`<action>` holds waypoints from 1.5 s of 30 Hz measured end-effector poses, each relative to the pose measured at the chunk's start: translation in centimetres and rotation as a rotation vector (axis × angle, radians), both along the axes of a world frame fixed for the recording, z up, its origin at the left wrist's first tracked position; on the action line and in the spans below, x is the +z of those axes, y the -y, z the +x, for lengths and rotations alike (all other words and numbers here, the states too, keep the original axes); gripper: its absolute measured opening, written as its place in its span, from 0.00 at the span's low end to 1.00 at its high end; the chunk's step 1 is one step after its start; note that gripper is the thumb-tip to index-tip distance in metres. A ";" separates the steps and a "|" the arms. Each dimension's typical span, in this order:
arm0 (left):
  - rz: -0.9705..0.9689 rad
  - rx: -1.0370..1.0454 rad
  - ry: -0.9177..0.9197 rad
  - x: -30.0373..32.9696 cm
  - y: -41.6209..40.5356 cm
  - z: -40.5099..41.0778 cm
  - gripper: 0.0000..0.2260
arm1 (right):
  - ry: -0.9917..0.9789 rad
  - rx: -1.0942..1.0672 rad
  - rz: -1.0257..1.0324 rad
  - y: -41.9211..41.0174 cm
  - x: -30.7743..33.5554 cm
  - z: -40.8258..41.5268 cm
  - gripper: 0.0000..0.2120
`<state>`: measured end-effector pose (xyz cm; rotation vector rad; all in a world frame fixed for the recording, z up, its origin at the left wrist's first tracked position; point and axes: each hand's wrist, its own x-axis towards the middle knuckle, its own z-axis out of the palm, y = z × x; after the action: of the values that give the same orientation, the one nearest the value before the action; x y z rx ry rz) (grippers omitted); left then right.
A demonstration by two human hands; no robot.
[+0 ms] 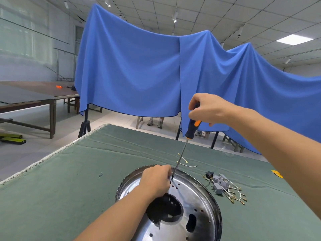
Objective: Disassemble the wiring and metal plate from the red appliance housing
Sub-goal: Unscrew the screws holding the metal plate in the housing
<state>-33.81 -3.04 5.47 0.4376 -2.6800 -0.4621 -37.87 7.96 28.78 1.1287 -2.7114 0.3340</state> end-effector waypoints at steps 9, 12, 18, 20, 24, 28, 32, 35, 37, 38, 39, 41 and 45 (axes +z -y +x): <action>-0.001 -0.004 -0.004 -0.1 0.0 -0.1 0.09 | -0.129 -0.090 -0.036 0.0 -0.7 -0.6 0.07; -0.003 -0.001 0.000 0.0 0.0 0.0 0.09 | -0.243 -0.101 0.001 0.0 -0.6 -0.3 0.09; -0.001 0.000 0.007 0.0 0.0 0.1 0.08 | -0.354 -0.149 -0.044 0.1 -1.5 -0.8 0.11; -0.005 0.000 0.009 -0.1 0.0 0.0 0.09 | -0.186 -0.053 -0.136 -0.1 -1.3 -0.7 0.09; -0.018 0.003 0.006 -0.1 0.0 0.0 0.10 | -0.165 -0.044 -0.195 -0.1 -1.4 -0.1 0.15; -0.016 0.005 0.002 0.0 -0.1 0.1 0.10 | -0.513 -0.169 -0.056 0.2 -1.9 0.3 0.23; -0.009 0.000 -0.002 0.0 -0.1 0.1 0.10 | -0.544 -0.165 -0.027 0.2 -1.9 0.0 0.11; -0.009 0.001 0.001 -0.1 -0.1 0.1 0.10 | -0.242 -0.041 -0.130 -0.1 -1.5 -0.3 0.10; -0.011 0.005 0.003 -0.2 -0.1 0.1 0.10 | -0.152 -0.021 -0.122 -0.3 -1.5 -0.4 0.12; -0.013 0.007 0.004 -0.2 -0.1 0.1 0.09 | -0.178 -0.031 -0.087 -0.3 -1.6 -0.4 0.11; -0.014 0.008 0.005 -0.2 0.0 0.1 0.09 | -0.223 -0.045 -0.061 -0.3 -1.7 -0.6 0.12; -0.014 0.010 0.008 -0.1 0.0 0.0 0.09 | -0.320 -0.067 -0.045 -0.3 -1.9 -0.7 0.17; -0.010 0.001 0.000 -0.1 0.0 0.1 0.10 | -0.250 0.029 -0.123 -0.4 -1.9 -0.6 0.08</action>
<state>-33.72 -3.04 5.41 0.4359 -2.6813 -0.4475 -38.51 8.34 26.90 1.0965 -2.4254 0.3343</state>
